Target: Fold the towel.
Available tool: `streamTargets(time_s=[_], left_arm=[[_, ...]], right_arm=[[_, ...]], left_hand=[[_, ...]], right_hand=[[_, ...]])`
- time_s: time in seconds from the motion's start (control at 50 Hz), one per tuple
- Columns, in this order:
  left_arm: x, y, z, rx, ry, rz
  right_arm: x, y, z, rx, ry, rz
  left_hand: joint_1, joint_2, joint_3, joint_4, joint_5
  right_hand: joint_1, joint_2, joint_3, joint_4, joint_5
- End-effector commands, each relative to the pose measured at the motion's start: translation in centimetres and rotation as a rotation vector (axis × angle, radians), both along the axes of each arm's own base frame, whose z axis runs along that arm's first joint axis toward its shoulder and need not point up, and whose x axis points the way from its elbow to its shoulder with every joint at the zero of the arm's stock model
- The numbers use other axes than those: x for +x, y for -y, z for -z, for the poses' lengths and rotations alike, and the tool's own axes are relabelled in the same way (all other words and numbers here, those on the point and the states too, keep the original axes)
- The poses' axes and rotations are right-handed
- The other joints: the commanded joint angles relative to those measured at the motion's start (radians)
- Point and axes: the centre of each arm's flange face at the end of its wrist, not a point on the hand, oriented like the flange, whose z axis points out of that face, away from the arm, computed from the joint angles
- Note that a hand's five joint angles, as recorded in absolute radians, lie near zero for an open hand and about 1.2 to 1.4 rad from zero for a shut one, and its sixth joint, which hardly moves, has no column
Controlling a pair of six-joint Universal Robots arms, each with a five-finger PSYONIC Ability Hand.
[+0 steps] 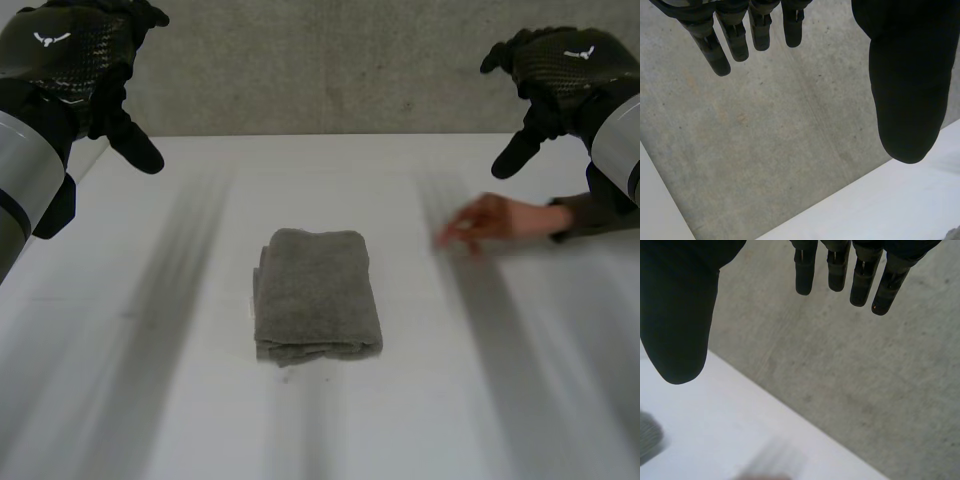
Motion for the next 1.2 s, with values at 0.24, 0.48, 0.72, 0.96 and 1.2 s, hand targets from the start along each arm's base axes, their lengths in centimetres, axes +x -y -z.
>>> streamTargets(time_s=[0.24, 0.48, 0.72, 0.96, 1.2], left_arm=[[0.0, 0.6, 1.2, 0.087, 0.044, -0.010], [0.1, 0.3, 1.7, 0.163, 0.086, -0.005], [0.0, 0.6, 1.6, 0.112, 0.066, -0.008], [-0.2, 0.8, 1.7, 0.094, 0.056, -0.009], [-0.2, 0.7, 1.7, 0.094, 0.054, -0.007]], right_arm=[[-0.1, 0.0, 0.4, 0.062, 0.017, 0.007], [-0.1, 0.0, 0.5, 0.062, 0.016, 0.005], [-0.1, 0.0, 0.4, 0.057, 0.021, 0.006], [0.1, -0.2, 0.6, 0.063, 0.019, -0.004], [0.2, -0.3, 0.6, 0.064, 0.020, -0.008]], left_hand=[[0.000, 0.008, 0.009, 0.007, -0.021], [-0.003, 0.005, 0.006, 0.004, -0.024], [0.000, 0.008, 0.009, 0.007, -0.021], [-0.003, 0.005, 0.006, 0.004, -0.024], [0.000, 0.008, 0.009, 0.007, -0.021]], right_hand=[[-0.075, -0.067, -0.041, -0.060, -0.050], [-0.075, -0.067, -0.041, -0.060, -0.050], [-0.075, -0.067, -0.041, -0.060, -0.050], [-0.075, -0.067, -0.041, -0.060, -0.050], [-0.075, -0.067, -0.041, -0.060, -0.050]])
